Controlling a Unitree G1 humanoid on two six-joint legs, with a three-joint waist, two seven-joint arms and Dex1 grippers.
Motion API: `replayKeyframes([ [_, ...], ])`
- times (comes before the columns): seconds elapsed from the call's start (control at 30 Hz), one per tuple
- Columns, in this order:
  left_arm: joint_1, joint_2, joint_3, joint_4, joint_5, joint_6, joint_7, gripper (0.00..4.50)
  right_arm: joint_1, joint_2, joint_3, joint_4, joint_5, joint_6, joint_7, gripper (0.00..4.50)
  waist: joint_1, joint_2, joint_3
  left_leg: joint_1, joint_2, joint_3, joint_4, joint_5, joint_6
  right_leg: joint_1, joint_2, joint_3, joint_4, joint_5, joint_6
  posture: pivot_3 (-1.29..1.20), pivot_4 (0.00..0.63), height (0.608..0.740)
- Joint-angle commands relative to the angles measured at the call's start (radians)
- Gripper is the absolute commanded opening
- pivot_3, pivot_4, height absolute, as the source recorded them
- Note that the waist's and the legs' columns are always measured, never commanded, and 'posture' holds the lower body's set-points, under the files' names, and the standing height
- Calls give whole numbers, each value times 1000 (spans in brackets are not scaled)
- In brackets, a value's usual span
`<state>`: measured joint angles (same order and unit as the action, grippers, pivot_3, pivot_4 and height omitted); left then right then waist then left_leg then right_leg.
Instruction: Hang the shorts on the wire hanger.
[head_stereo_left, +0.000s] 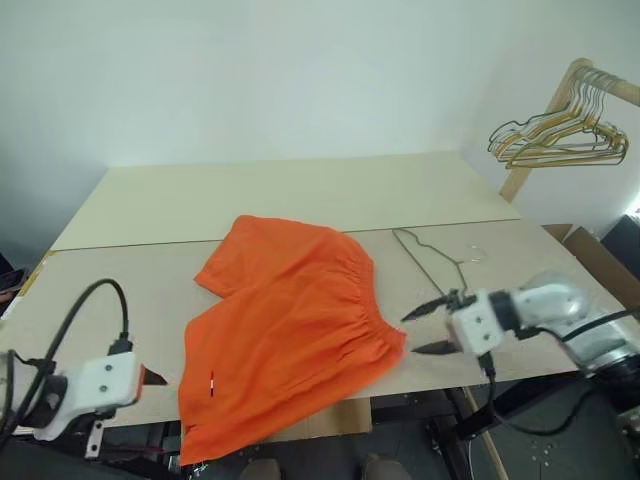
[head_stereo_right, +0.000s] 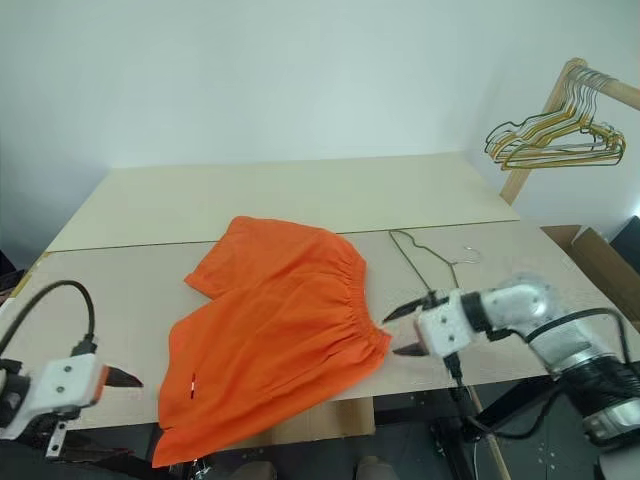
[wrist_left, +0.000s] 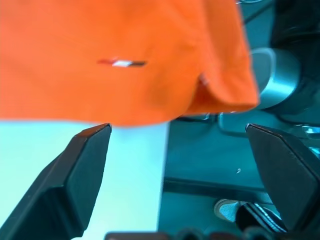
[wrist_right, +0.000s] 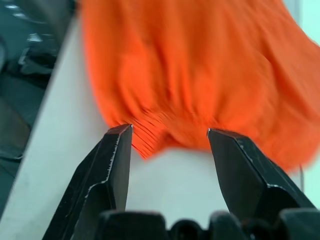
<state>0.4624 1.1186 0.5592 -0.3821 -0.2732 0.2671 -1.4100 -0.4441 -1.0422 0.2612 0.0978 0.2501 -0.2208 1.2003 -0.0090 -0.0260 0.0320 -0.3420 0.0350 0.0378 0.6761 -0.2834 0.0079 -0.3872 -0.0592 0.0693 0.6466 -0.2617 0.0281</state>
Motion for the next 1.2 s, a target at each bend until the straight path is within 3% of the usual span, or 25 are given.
replayKeyframes([
  [0.03,-107,-43,31,14,-164,30,-3,4471,-85,49,-60,39,-22,376,-155,2830,-1,0,0,0,0,0,0,0,0,-1,0,0,0,0,0,70,0,740],
  [0.27,-311,-164,-91,-70,-425,173,79,4471,-233,261,-113,278,-94,833,-459,2830,-6,-1,0,-7,-1,0,0,0,0,-7,2,0,1,4,6,38,0,740],
  [0.43,-408,-203,-166,-107,-531,232,122,4471,-255,323,-98,380,-122,839,-456,2830,-4,0,0,-20,-2,-2,1,0,0,-18,1,0,1,5,7,25,0,740],
  [0.8,-459,-221,-246,-128,-564,247,152,4471,-275,392,-57,556,-209,811,-403,2830,-28,0,0,-19,-2,-2,1,0,0,-16,2,0,1,5,7,33,0,740],
  [0.9,-455,-220,-246,-128,-558,242,155,4500,-273,392,-33,561,-229,818,-367,2294,-29,-1,0,-18,-2,-3,1,0,0,-15,2,0,1,5,7,40,0,740],
  [1.1,-441,-223,-250,-132,-544,230,155,4500,-283,411,-14,591,-266,843,-354,198,-30,-1,-1,-17,-2,-3,1,0,0,-14,2,0,1,5,7,47,0,740],
  [1.2,-438,-225,-251,-132,-539,223,161,4500,-291,420,-17,612,-287,845,-372,35,-31,-2,-1,-14,-2,-3,1,0,0,-11,2,0,1,5,7,47,0,740],
])
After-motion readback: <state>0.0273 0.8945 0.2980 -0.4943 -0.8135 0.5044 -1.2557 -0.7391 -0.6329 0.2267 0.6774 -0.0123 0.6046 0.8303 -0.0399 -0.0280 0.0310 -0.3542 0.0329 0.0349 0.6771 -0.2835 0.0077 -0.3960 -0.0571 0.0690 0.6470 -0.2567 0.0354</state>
